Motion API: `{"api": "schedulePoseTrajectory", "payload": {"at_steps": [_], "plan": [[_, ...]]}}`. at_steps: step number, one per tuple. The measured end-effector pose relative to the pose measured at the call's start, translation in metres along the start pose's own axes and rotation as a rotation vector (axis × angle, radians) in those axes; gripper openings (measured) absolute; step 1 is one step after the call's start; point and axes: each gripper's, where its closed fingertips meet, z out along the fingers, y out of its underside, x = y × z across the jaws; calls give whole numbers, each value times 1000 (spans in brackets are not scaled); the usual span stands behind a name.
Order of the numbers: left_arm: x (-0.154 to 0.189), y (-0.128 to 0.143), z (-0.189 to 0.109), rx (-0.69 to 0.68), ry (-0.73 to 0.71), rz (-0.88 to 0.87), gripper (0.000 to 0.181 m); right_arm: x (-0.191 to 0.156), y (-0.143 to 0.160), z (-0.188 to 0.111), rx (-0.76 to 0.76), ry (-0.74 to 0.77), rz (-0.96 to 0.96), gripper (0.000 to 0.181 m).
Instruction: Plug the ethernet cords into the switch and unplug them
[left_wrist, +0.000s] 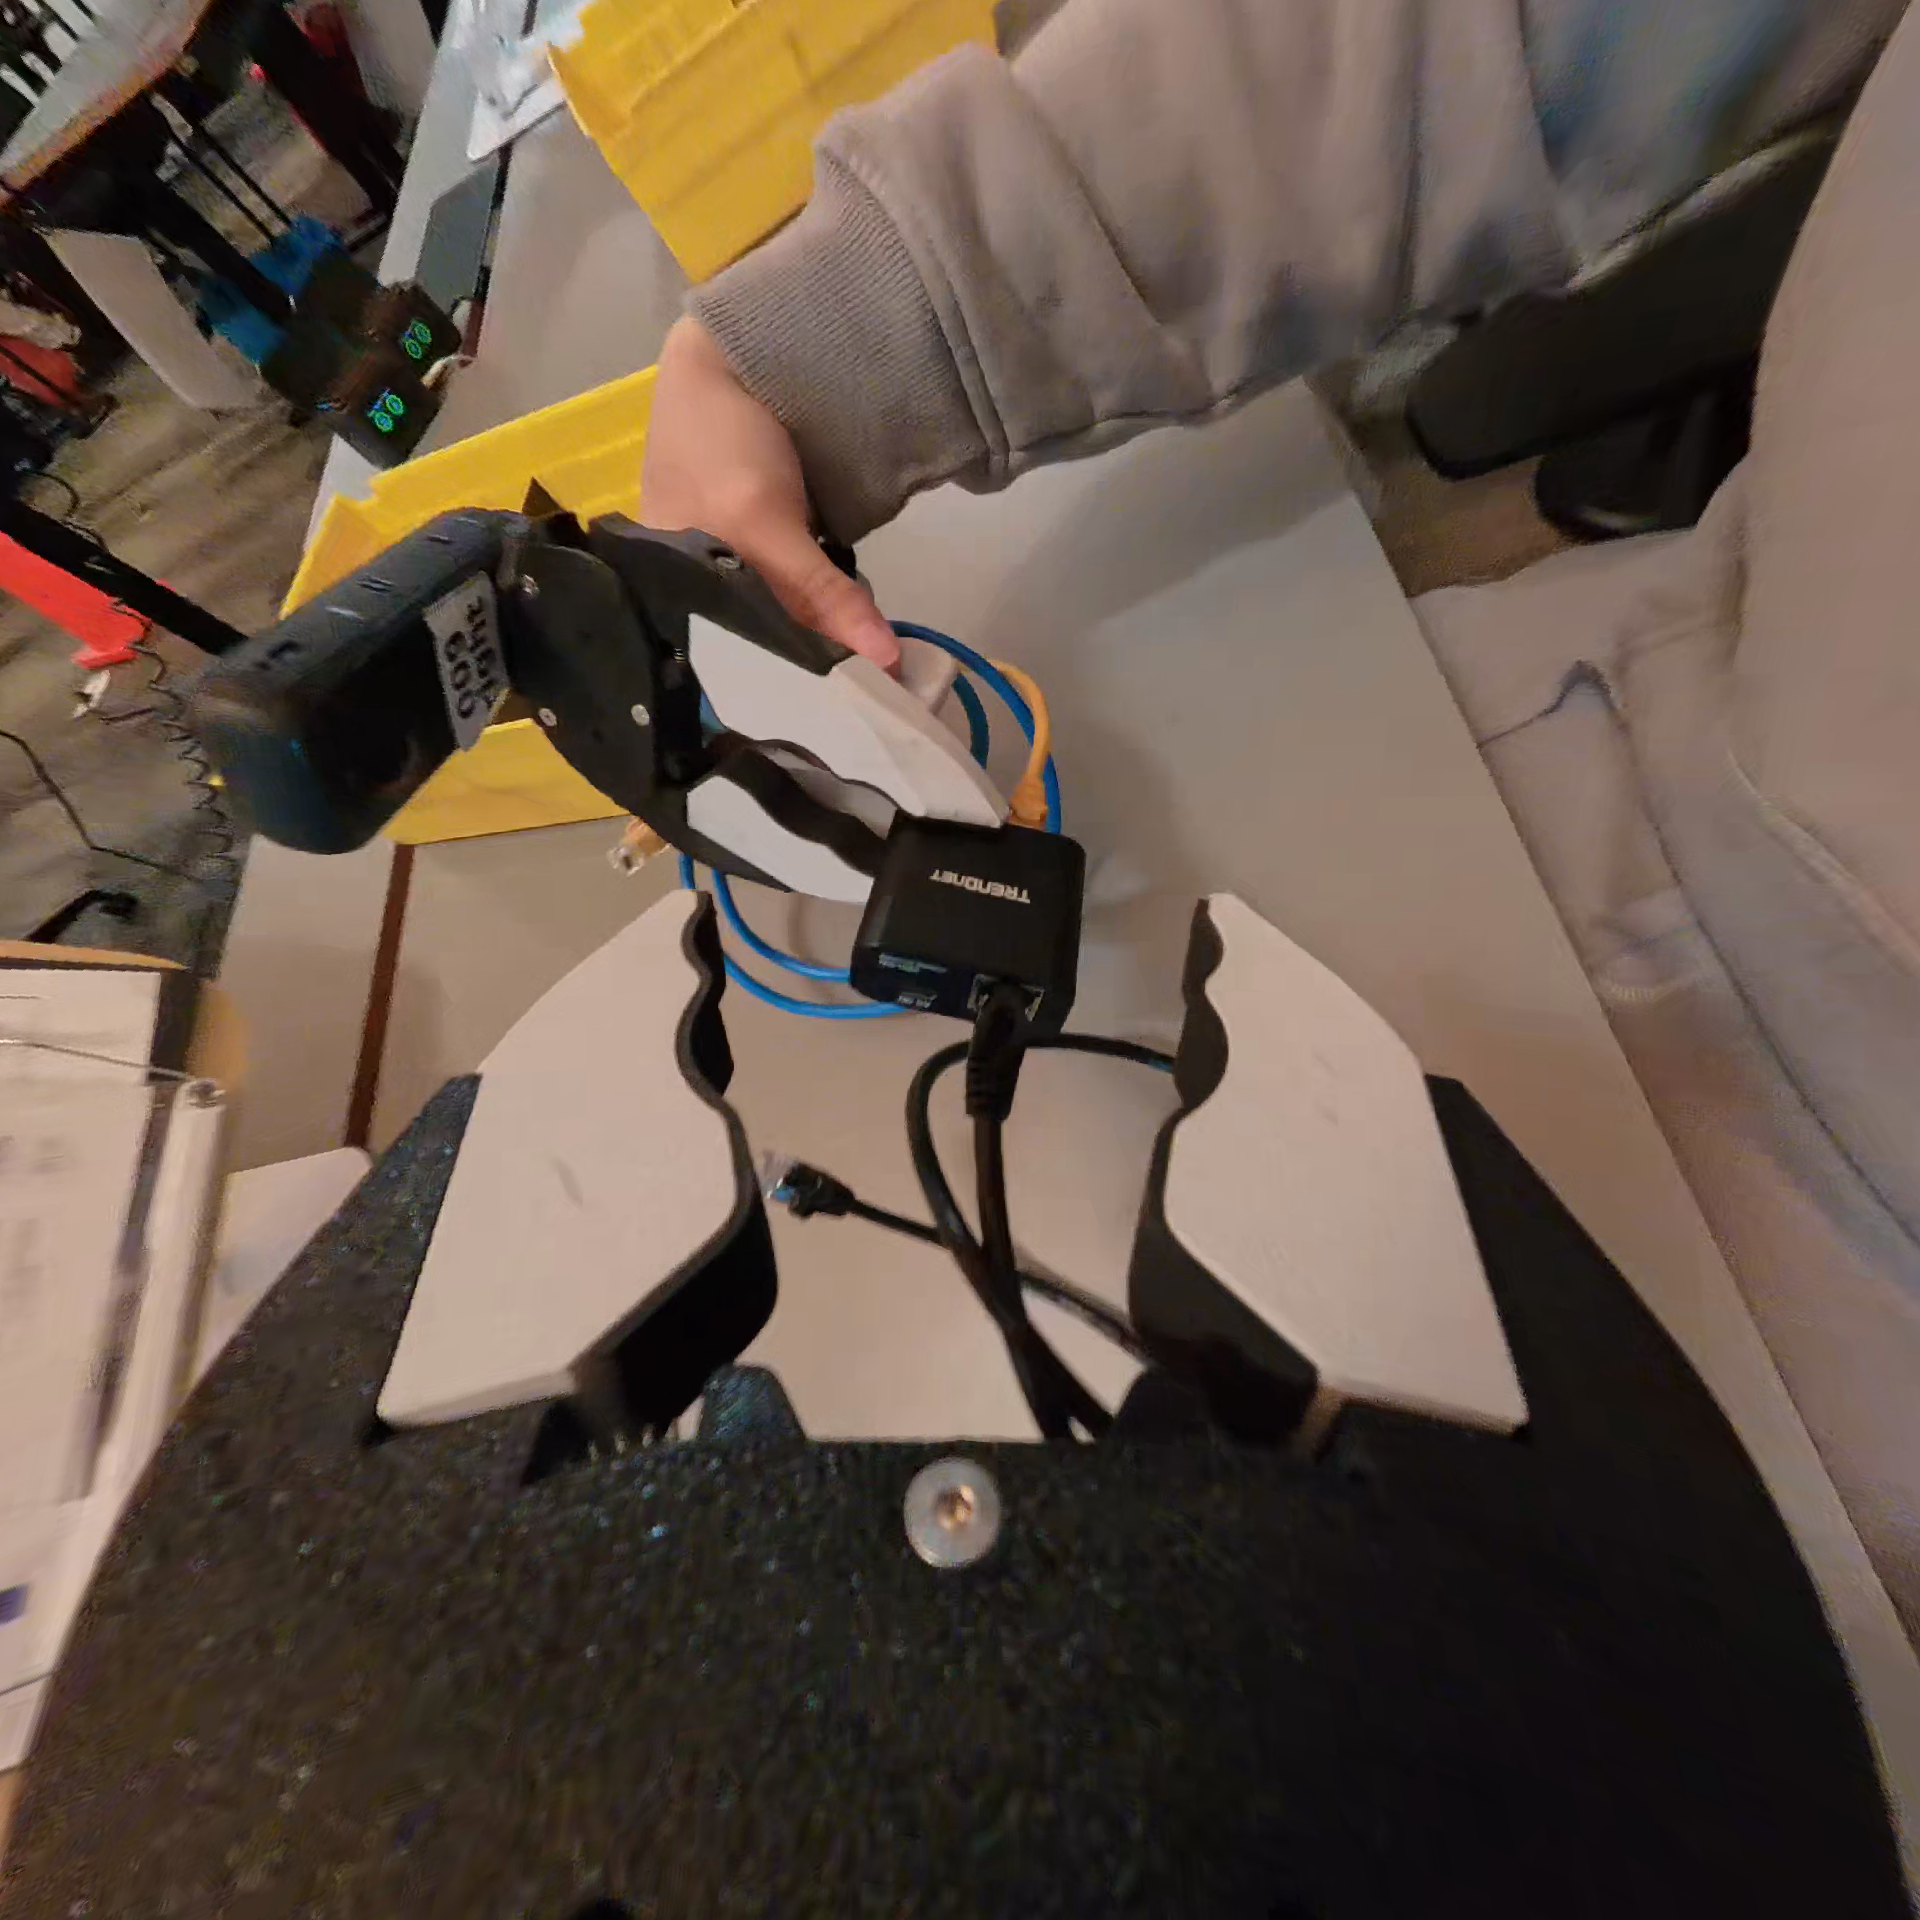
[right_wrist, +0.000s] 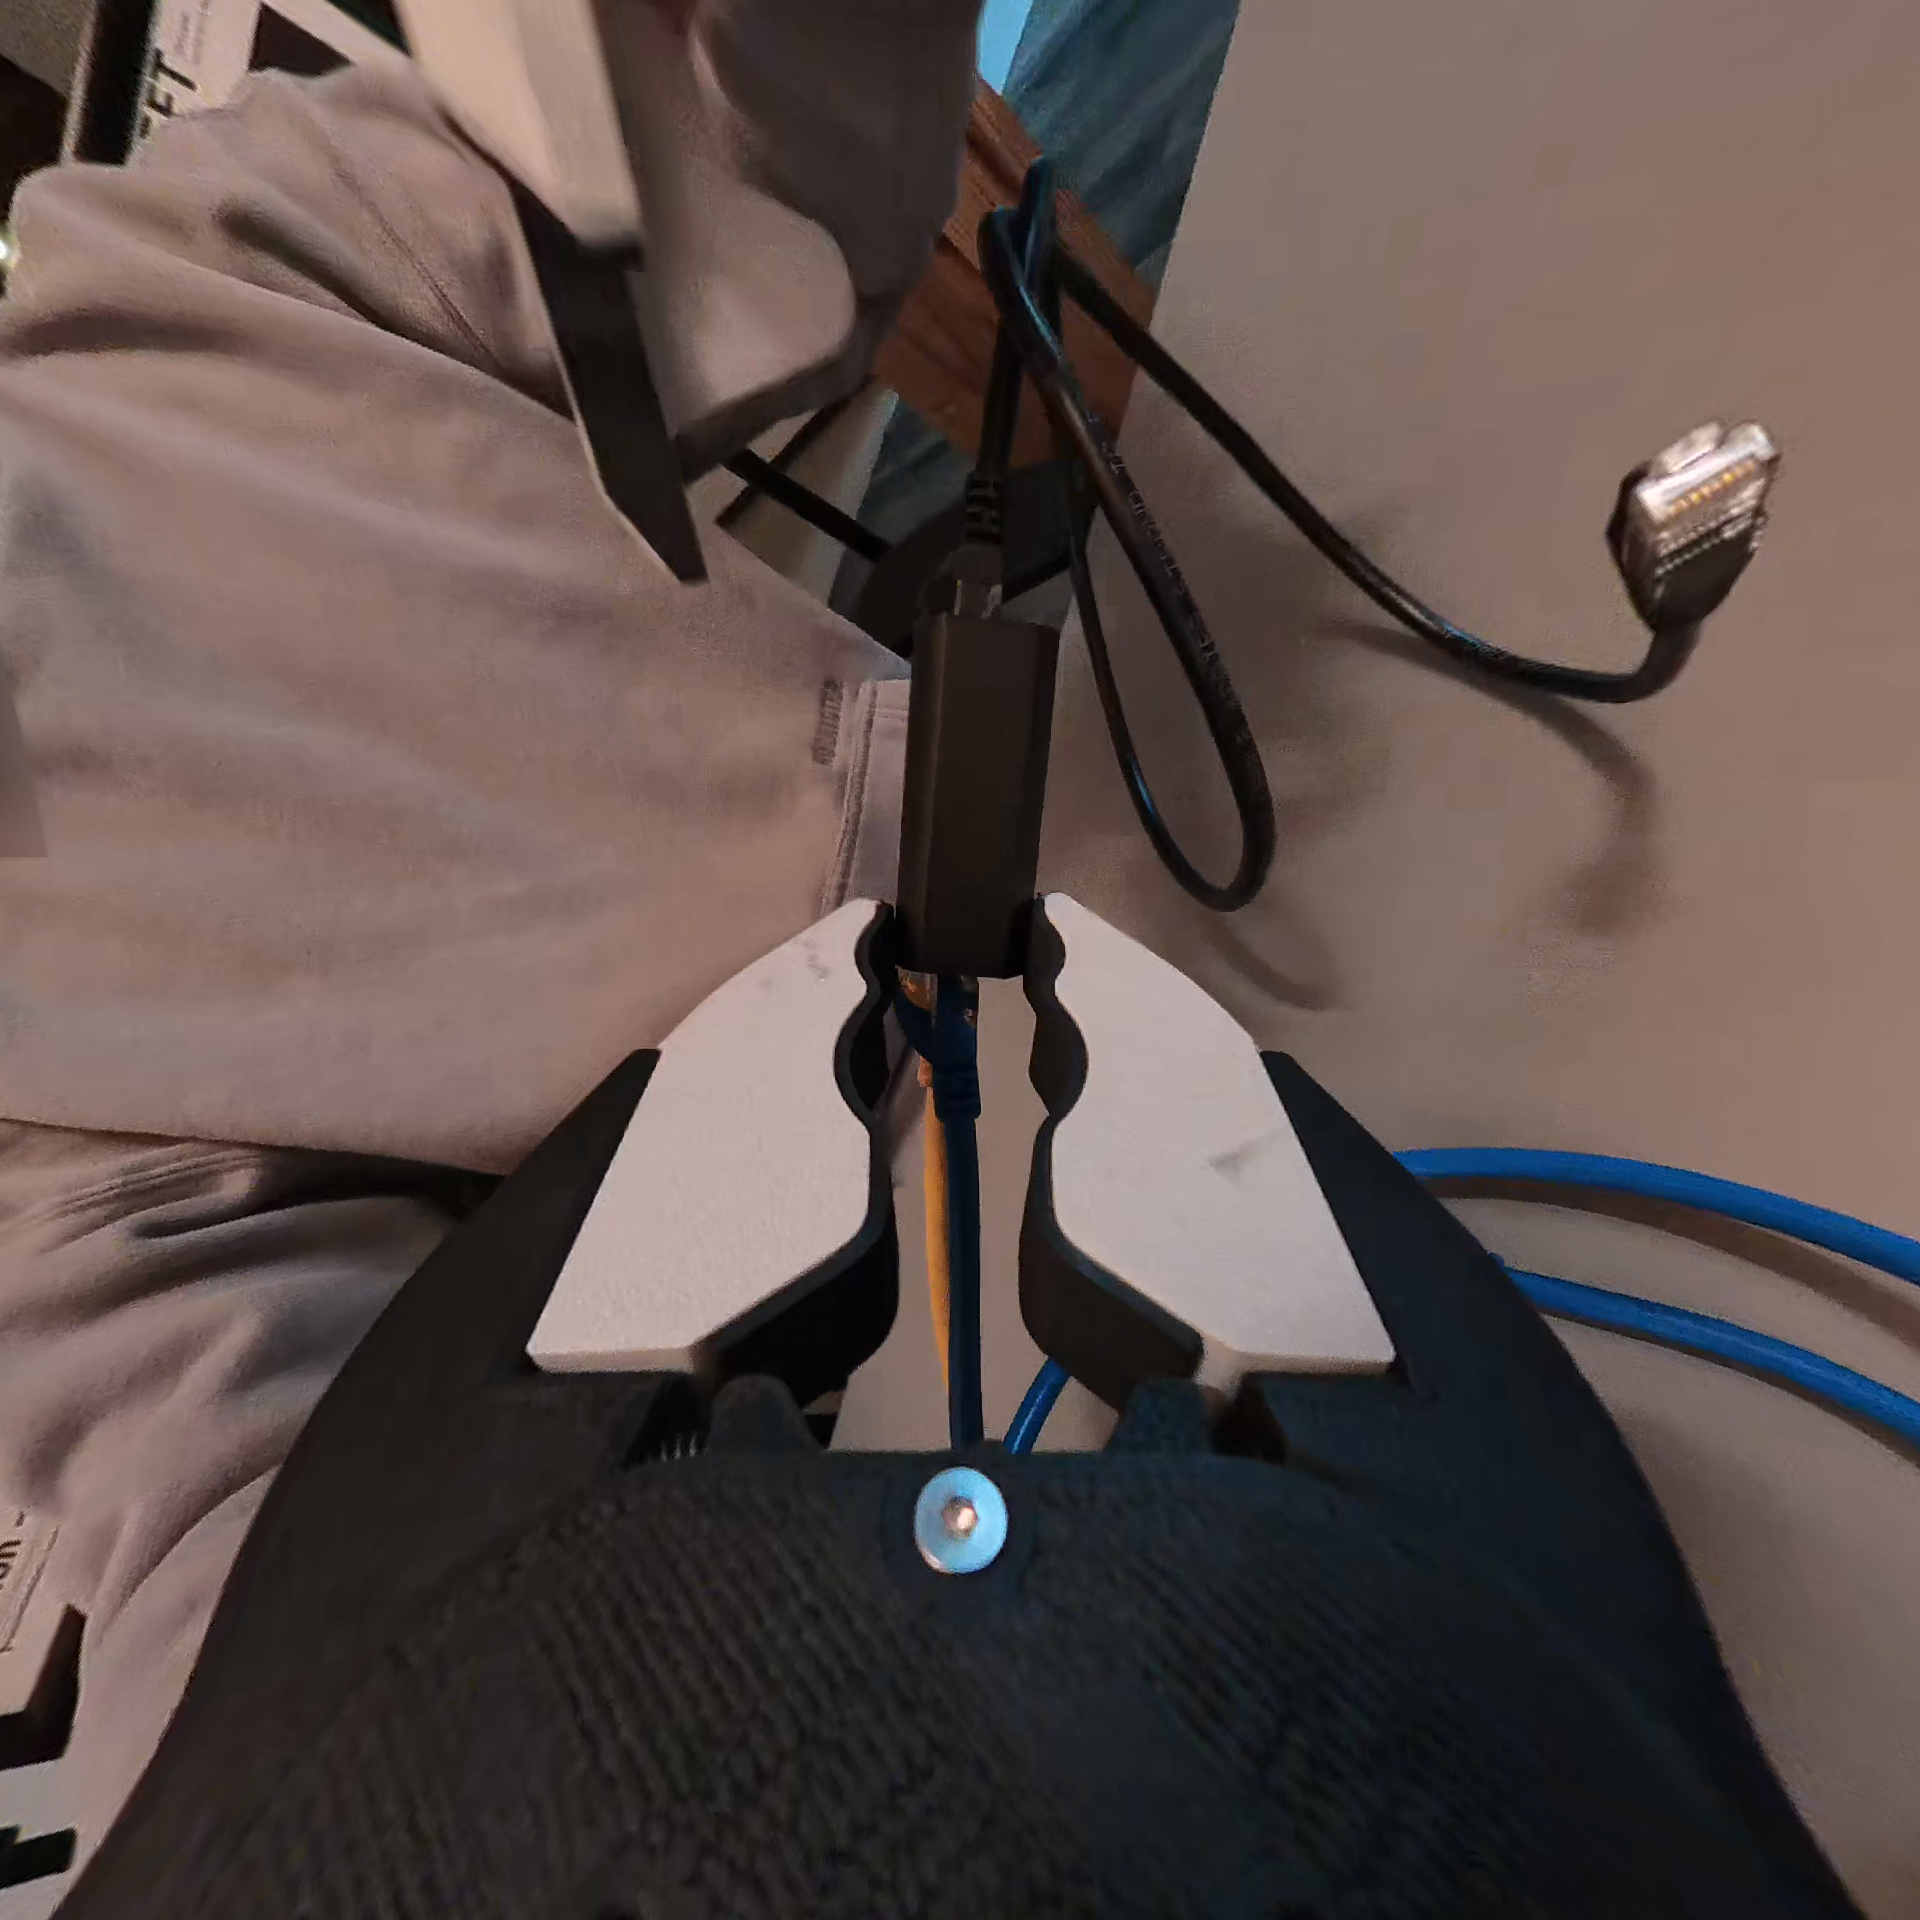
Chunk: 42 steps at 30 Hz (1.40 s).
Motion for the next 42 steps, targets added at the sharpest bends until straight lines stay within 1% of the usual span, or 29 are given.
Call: {"api": "schedulePoseTrajectory", "payload": {"at_steps": [1,3,4,5,6,7,8,10,12,15,16,17,18,19,20,22,24,25,26,27,29,30,31,32,34,36,39,42], "plan": [[4,5,6,12,16,-9,87,-2,-3,1,4,-15,8,23],[13,24,22,-54,32,1,93,-7,-3,3,-18,-53,-6,23],[15,34,30,-87,18,1,93,-9,-1,5,-34,-61,-23,23],[18,39,37,-92,17,-5,87,-11,-1,6,-43,-71,-42,23],[20,39,42,-66,16,-21,77,-13,0,8,-48,-84,-51,23],[22,37,45,-26,16,-40,71,-13,0,11,-55,-84,-46,23],[23,35,46,9,15,-51,70,-11,0,12,-58,-83,-34,23],[21,33,48,49,0,-64,63,-10,2,14,-61,-93,-24,23],[18,33,48,77,-25,-65,63,-10,0,12,-42,-97,-27,23],[12,33,48,80,-109,-12,63,-9,-4,8,2,-102,-37,23],[11,31,48,87,-129,-18,63,-10,-6,7,13,-109,-44,23],[11,31,48,94,-142,-22,62,-11,-7,5,20,-105,-53,23],[10,33,48,89,-144,-26,63,-9,-12,1,42,-69,-71,27],[7,36,47,86,-166,-40,63,-7,-22,-6,92,-4,-94,44],[4,40,46,94,-195,-71,63,-6,-32,-16,156,77,-123,57],[-4,44,40,151,-252,-164,62,-6,-53,-46,294,297,-176,56],[-12,47,32,233,-309,-281,62,-9,-67,-83,468,564,-166,66],[-17,48,28,275,-342,-341,62,-15,-68,-99,554,681,-144,67],[-21,49,25,312,-375,-394,62,-24,-66,-111,660,762,-126,66],[-24,50,22,343,-406,-440,62,-34,-61,-119,783,811,-103,65],[-28,52,19,388,-462,-508,62,-52,-44,-119,990,848,-71,66],[-30,54,19,395,-491,-530,62,-57,-32,-116,1087,865,-56,63],[-31,56,19,398,-518,-540,62,-59,-19,-111,1178,890,-35,61],[-32,58,18,401,-542,-545,62,-58,-7,-103,1236,904,-20,64],[-32,60,19,396,-573,-541,62,-47,16,-81,1271,899,53,65],[-32,60,19,398,-587,-550,62,-38,27,-61,1314,845,101,64],[-29,52,18,448,-600,-567,62,-32,24,-37,1372,685,149,65],[-19,44,21,422,-602,-505,62,-31,15,-22,1402,603,154,68]]}}
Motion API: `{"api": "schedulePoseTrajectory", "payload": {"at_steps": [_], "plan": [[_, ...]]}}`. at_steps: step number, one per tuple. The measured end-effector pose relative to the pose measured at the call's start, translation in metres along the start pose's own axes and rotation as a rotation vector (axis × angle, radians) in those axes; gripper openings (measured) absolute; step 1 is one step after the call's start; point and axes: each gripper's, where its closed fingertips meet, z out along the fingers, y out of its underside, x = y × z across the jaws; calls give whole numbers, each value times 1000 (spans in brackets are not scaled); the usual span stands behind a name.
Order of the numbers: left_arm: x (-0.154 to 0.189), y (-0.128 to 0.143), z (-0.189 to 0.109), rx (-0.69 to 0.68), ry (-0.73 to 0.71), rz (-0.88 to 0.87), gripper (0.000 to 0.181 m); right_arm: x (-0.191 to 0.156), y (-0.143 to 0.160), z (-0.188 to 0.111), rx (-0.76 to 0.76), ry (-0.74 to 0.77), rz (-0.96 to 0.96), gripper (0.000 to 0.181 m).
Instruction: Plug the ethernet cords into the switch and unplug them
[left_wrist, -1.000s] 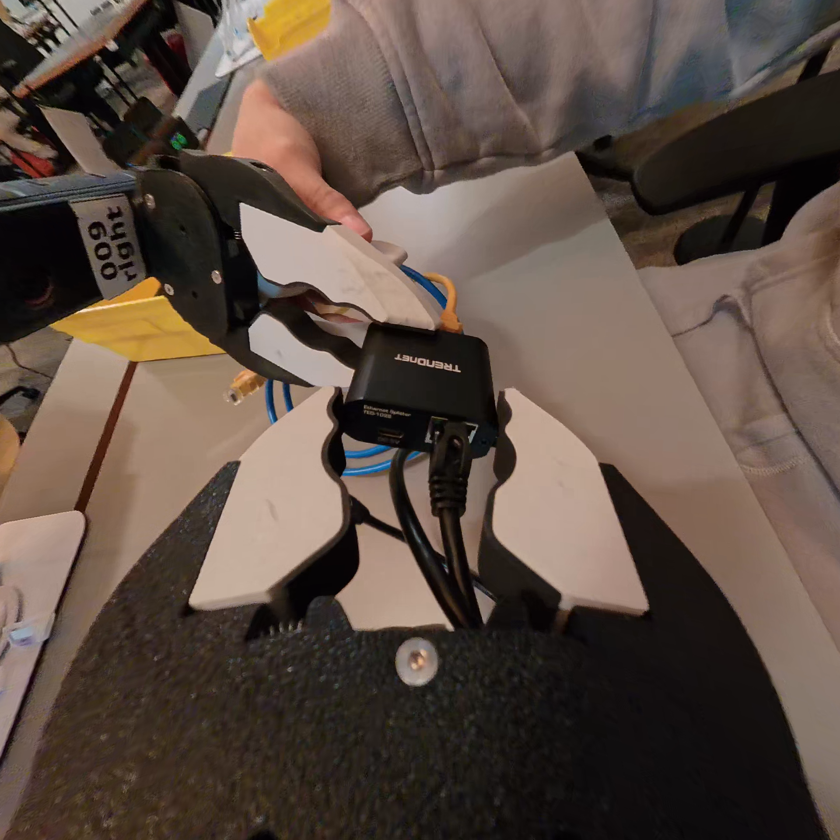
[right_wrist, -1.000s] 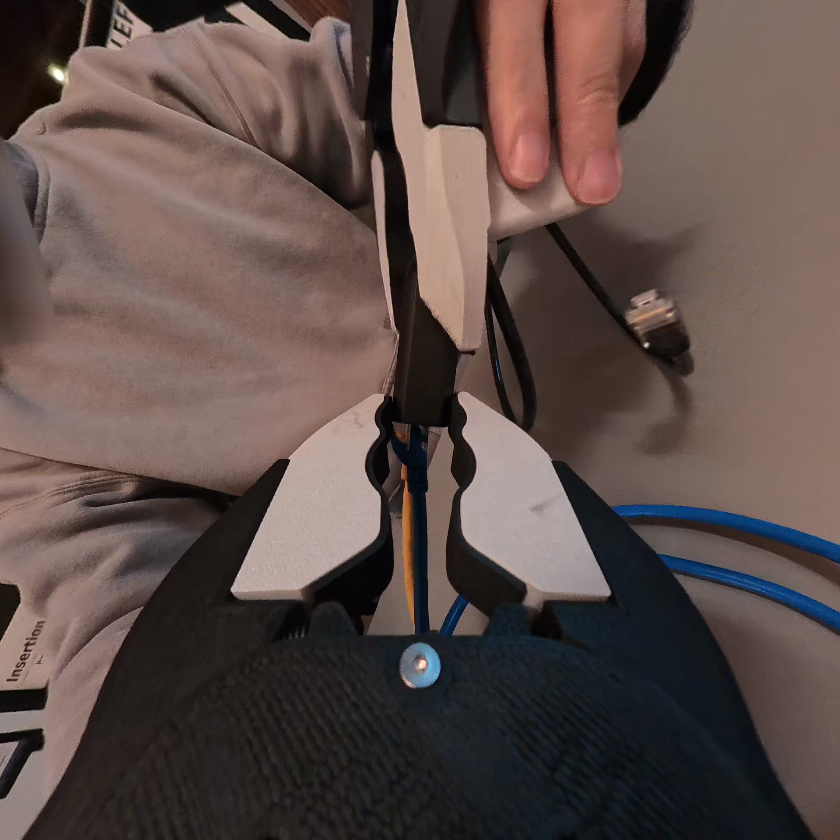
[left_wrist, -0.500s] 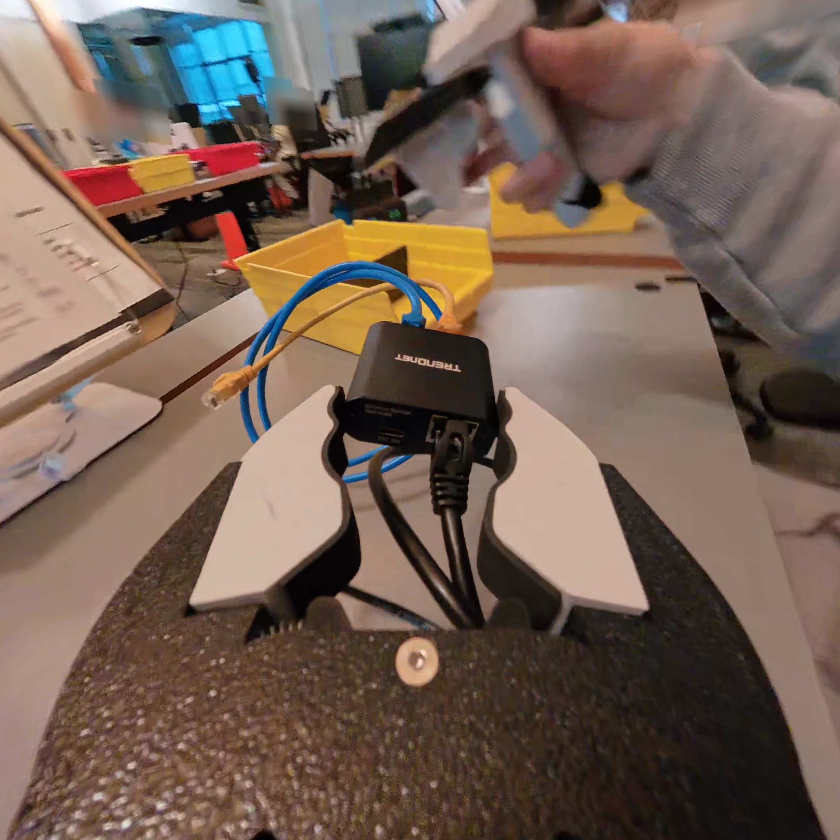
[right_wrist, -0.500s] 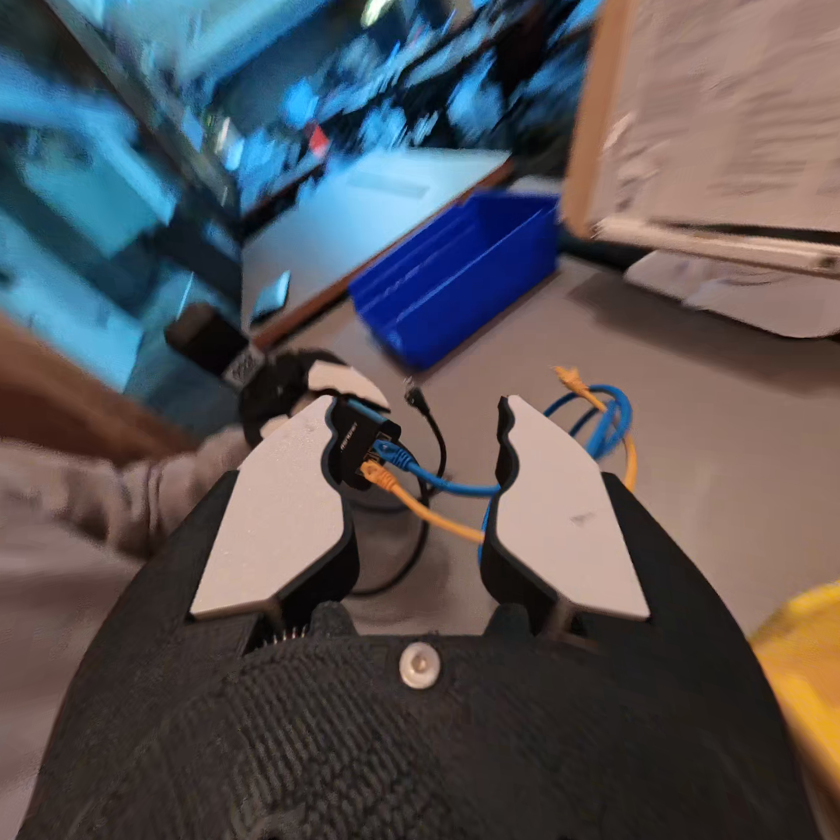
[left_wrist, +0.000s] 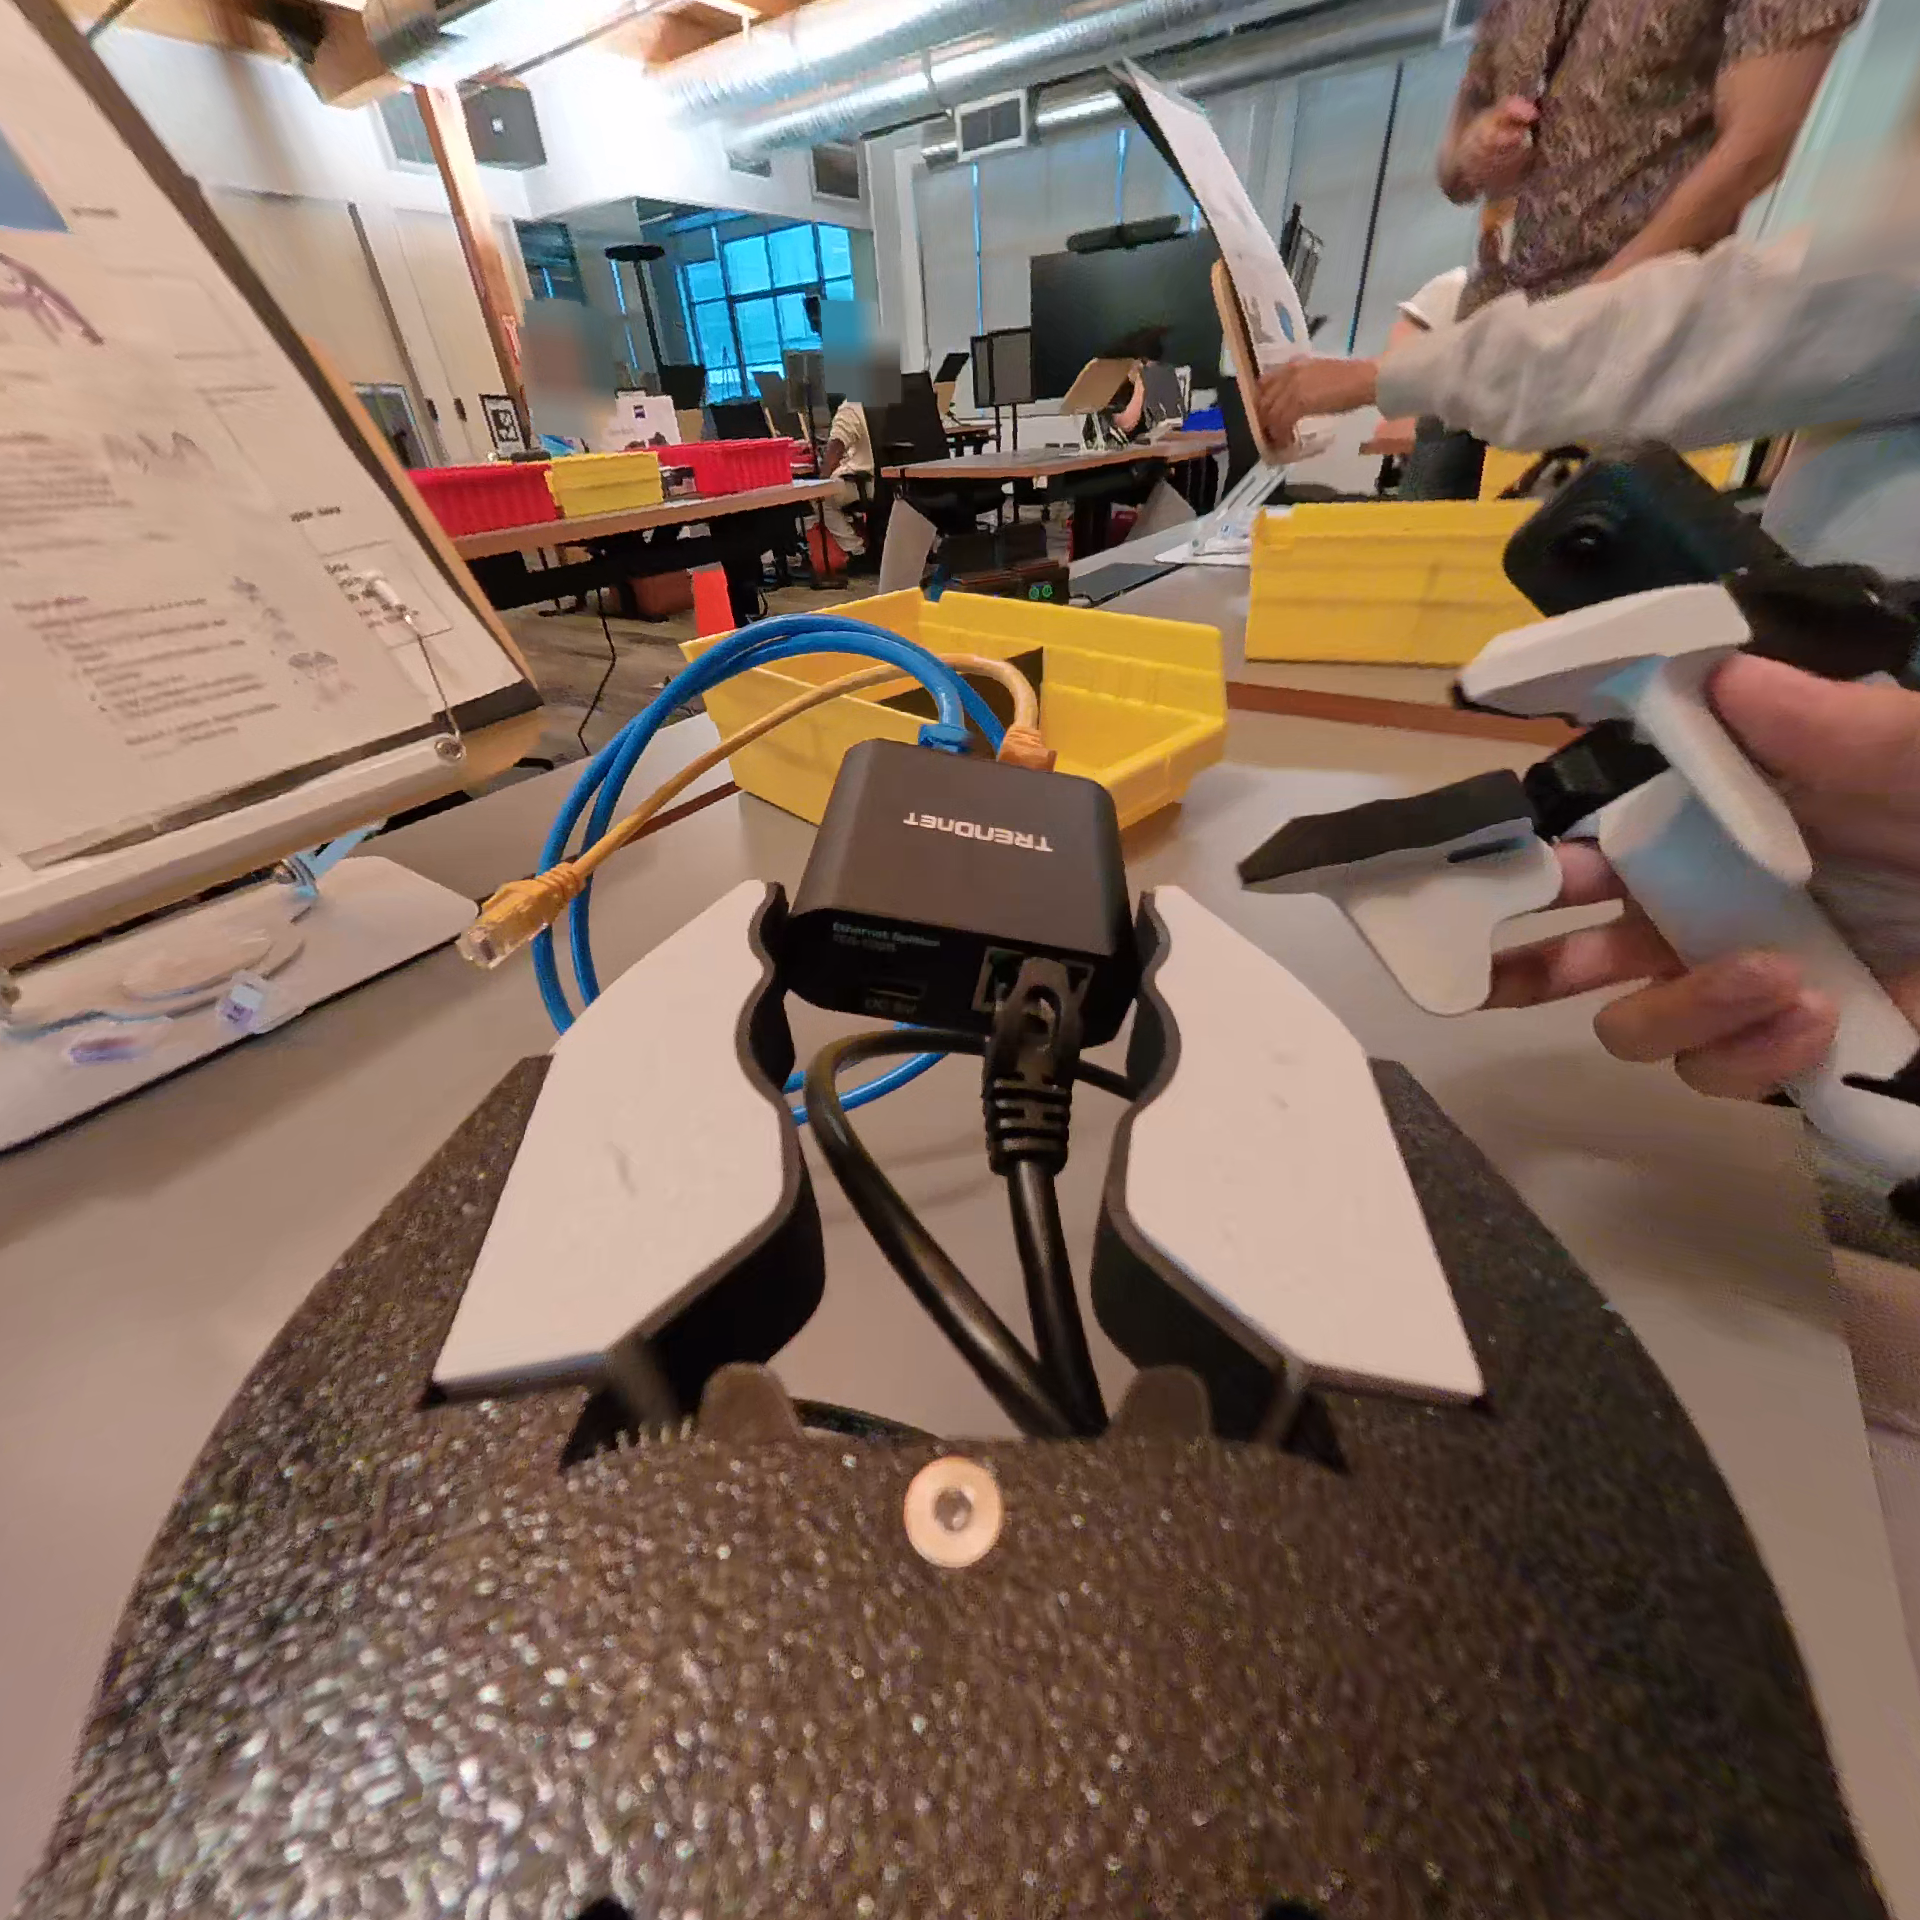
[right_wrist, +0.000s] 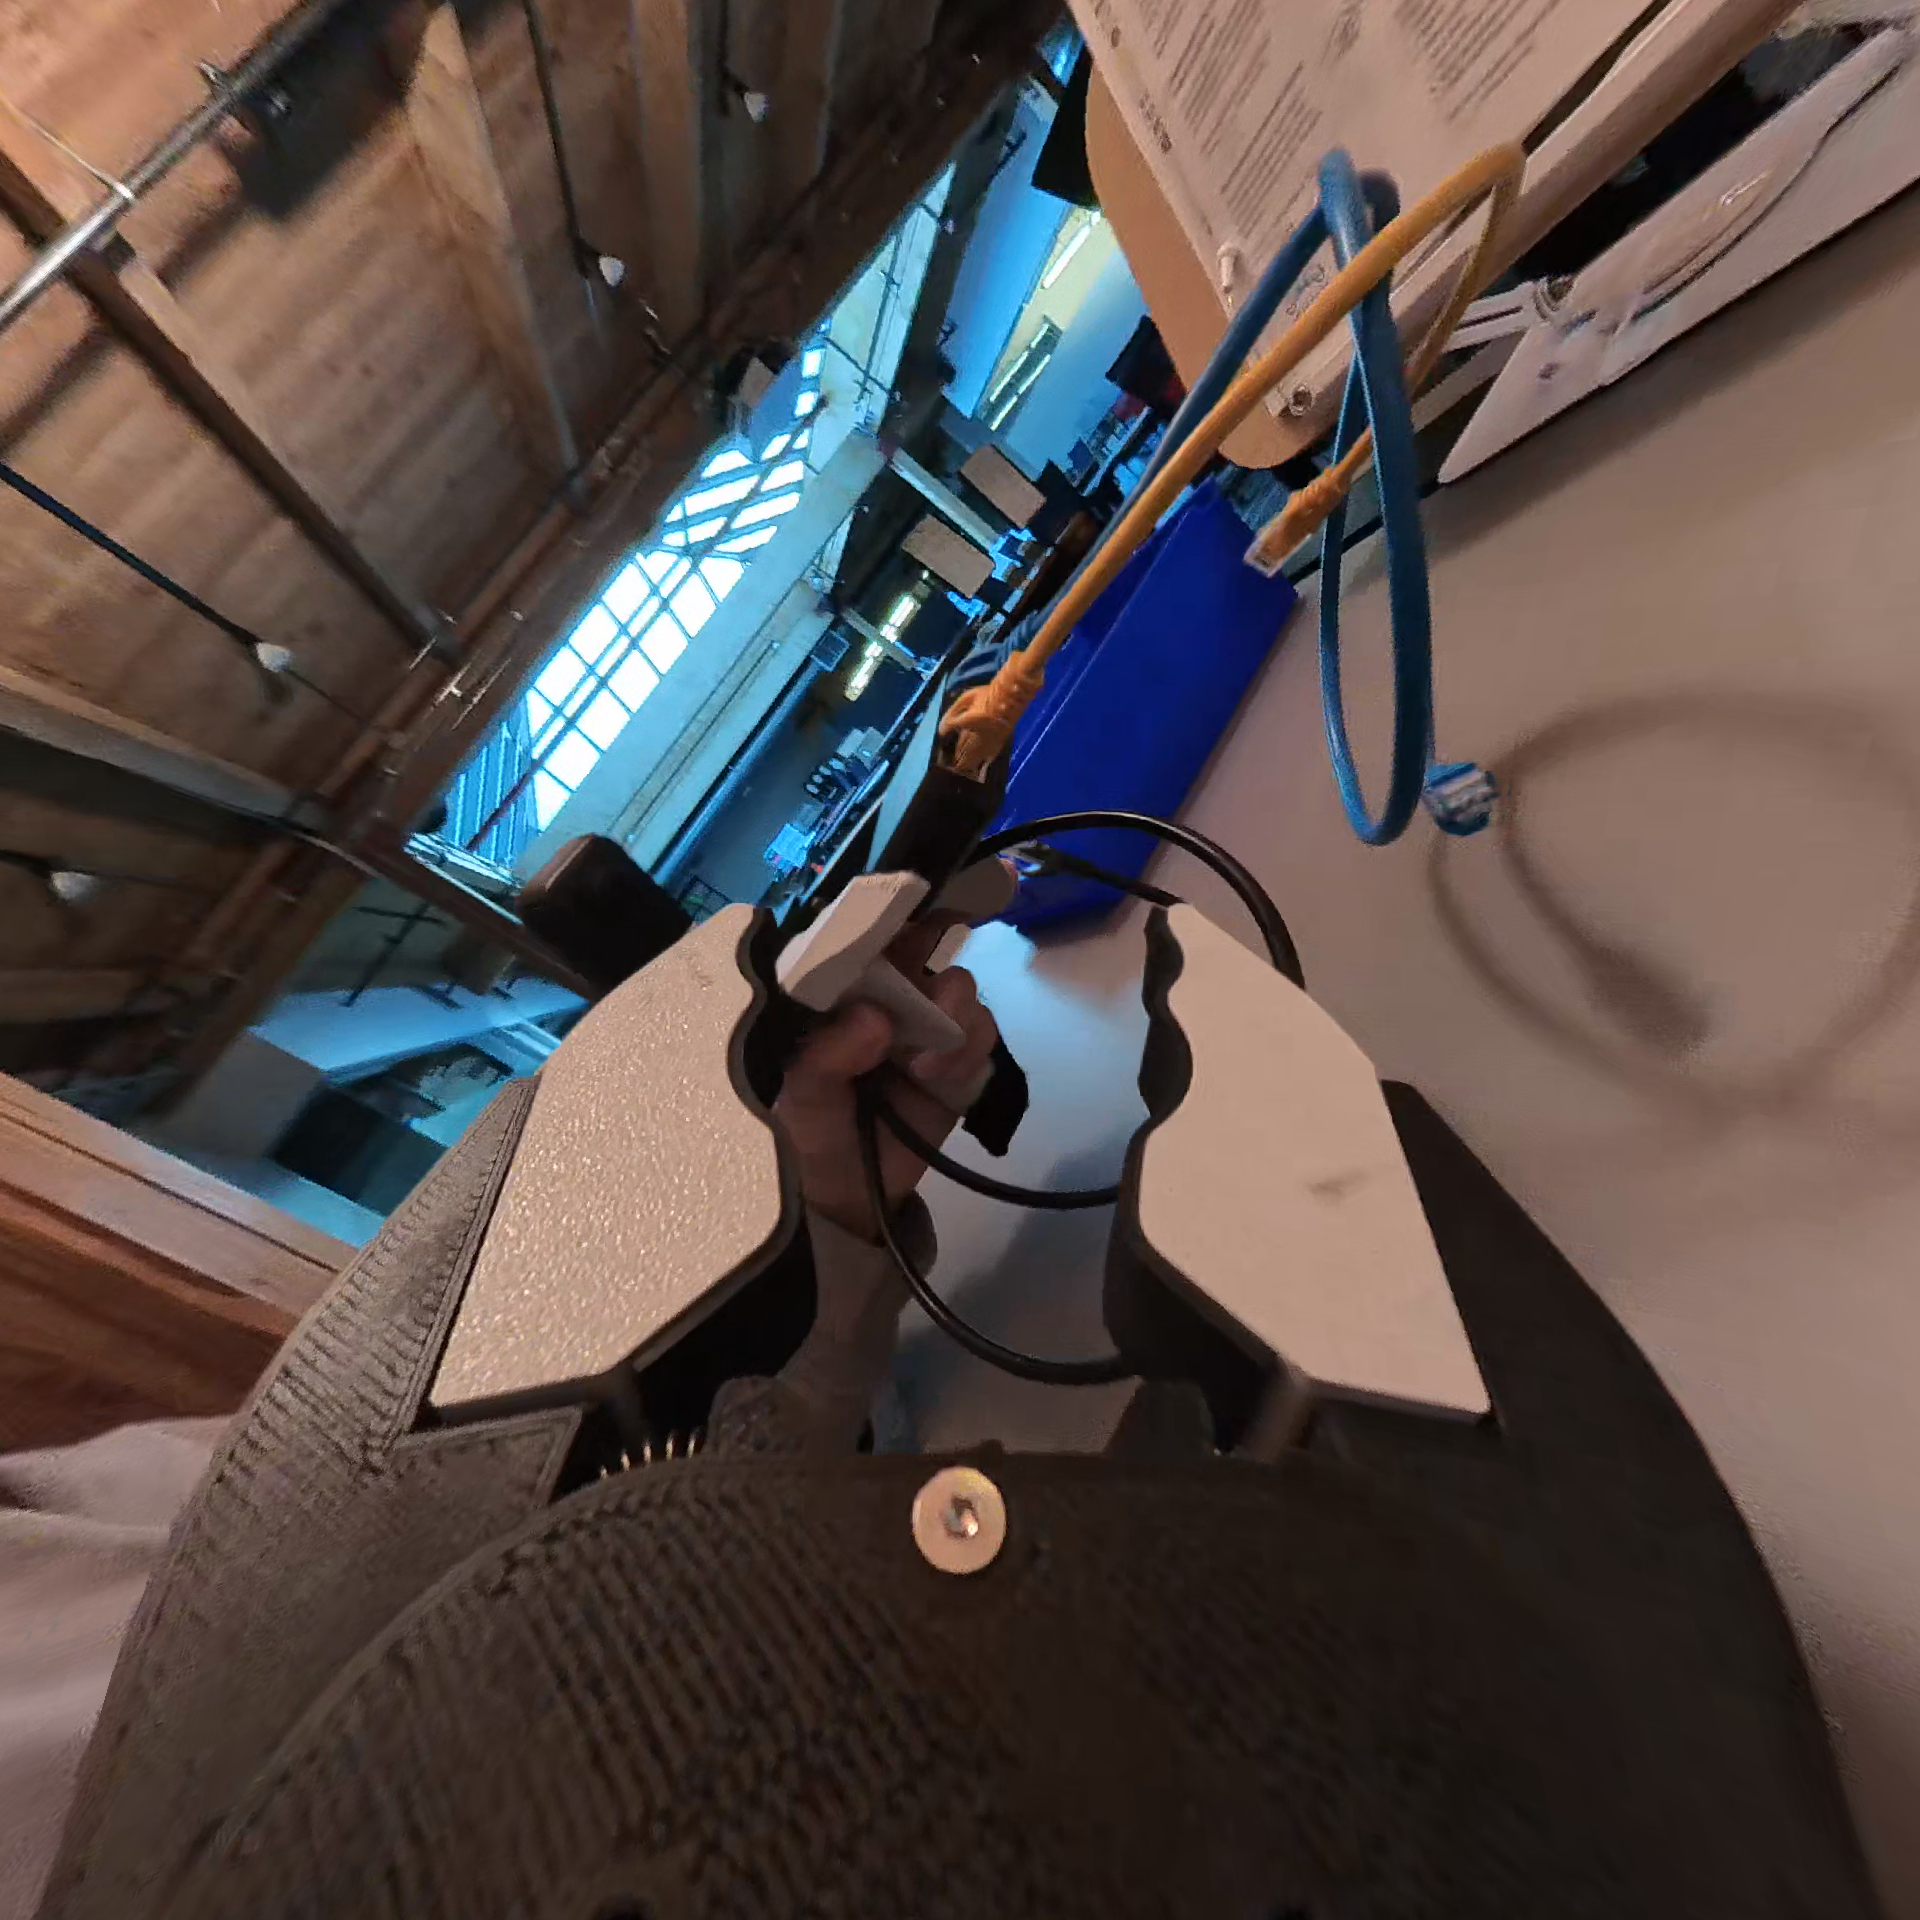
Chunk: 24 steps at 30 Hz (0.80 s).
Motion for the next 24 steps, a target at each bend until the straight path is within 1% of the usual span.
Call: {"api": "schedulePoseTrajectory", "payload": {"at_steps": [2,5,9,12,15,20,22,24], "plan": [[9,-2,-5,-3,-1,37,62,3,3,2,18,32,10,70],[22,-6,-14,7,-3,71,62,-9,4,3,59,-20,71,68],[31,-14,-23,36,-13,110,62,-17,13,9,46,-27,95,67],[35,-21,-24,60,-7,133,62,-26,11,12,95,-62,122,59],[32,-26,-21,90,-16,138,62,-26,4,14,129,-83,136,50],[26,-16,-13,65,-33,210,62,-13,0,23,134,-64,120,46],[24,-12,-10,60,-39,205,62,-7,-1,29,142,-67,123,44],[26,-6,-7,41,-3,184,62,1,0,34,164,-49,129,42]]}}
